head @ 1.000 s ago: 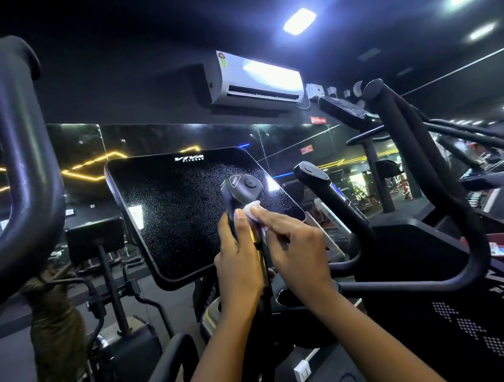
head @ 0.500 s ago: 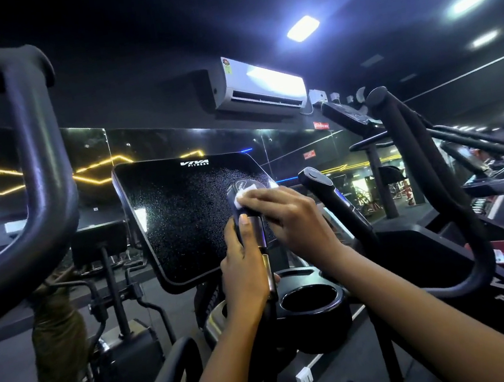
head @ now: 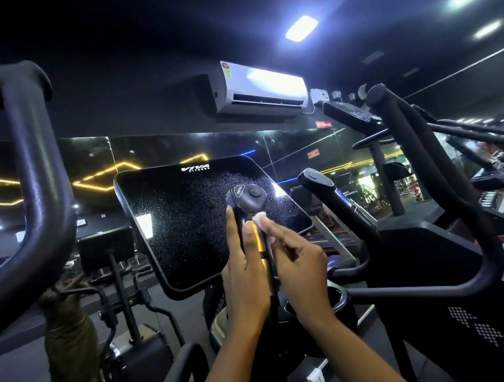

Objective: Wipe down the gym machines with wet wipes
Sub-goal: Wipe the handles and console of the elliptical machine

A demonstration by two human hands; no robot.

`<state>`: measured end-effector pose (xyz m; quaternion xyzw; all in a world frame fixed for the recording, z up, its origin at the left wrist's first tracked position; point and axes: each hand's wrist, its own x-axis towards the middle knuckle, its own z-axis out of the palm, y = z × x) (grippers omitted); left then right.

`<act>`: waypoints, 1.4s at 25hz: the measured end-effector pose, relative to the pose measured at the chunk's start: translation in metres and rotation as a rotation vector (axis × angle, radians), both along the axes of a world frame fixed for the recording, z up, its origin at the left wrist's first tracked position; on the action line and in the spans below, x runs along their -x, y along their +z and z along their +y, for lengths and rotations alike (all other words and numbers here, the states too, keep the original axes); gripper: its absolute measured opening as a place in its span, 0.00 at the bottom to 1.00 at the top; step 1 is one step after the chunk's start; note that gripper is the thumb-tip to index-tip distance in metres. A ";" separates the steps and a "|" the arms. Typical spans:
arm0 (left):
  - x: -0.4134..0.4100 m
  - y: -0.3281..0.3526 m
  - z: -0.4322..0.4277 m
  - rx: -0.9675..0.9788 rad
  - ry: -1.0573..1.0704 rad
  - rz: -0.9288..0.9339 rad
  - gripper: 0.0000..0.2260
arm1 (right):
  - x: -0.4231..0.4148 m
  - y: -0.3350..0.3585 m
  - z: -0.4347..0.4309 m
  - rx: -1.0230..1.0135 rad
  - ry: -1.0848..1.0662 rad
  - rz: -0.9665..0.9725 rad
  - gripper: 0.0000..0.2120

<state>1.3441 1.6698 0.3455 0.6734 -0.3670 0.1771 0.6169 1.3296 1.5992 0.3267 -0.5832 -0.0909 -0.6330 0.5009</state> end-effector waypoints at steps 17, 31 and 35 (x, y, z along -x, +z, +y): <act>-0.029 -0.023 -0.004 0.180 -0.236 -0.004 0.39 | 0.007 0.041 -0.005 0.573 -0.671 0.042 0.12; -0.028 -0.030 0.014 0.084 -0.318 0.008 0.33 | 0.060 -0.017 -0.017 0.420 -0.267 0.154 0.13; -0.043 -0.022 0.037 0.170 -0.015 -0.040 0.32 | 0.060 0.000 -0.043 0.271 -0.279 0.209 0.18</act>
